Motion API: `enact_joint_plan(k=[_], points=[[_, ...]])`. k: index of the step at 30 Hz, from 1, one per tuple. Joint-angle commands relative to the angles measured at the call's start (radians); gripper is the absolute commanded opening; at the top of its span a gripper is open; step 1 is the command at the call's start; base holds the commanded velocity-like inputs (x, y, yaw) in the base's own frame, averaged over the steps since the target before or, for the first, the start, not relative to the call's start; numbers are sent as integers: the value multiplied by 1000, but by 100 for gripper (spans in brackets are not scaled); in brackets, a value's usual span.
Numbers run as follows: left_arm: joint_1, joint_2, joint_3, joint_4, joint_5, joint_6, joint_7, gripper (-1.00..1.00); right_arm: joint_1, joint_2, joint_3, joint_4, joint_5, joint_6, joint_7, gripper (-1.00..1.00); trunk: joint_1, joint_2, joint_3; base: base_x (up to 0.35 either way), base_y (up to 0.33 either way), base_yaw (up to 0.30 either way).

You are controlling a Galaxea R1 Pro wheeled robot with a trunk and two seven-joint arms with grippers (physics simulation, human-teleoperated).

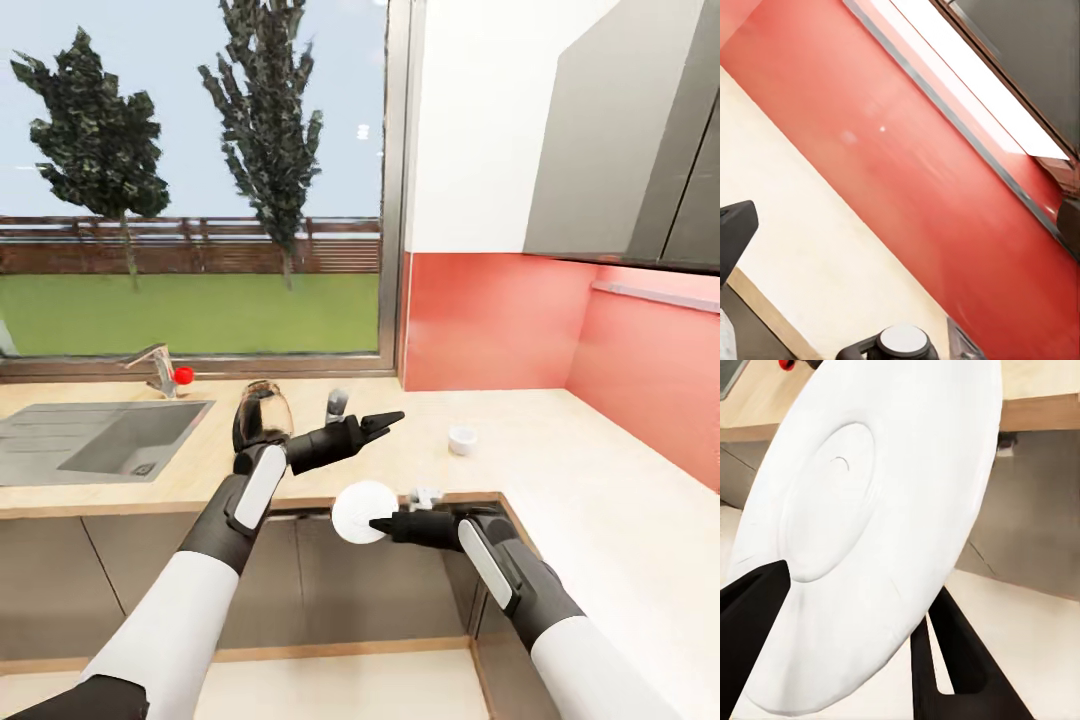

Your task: Set up a coffee station on the kitchen countertop: keep the coffee maker on the countertop, move the bottle of coffee from the kitchen shelf to the counter next to the coffee maker, place a paper coffee filter on top of the coffee maker, put the saucer next to the coffee maker with the coffee cup on the saucer, and place the electric kettle next to the coffee maker.

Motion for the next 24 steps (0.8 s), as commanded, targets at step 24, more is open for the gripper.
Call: enact_joint_plan(k=[24], points=[[16,207,10,1,119,12,-44,100,-1,-1,2,0,-1,4,1,-100,0,-2,-2,-245,174,0]])
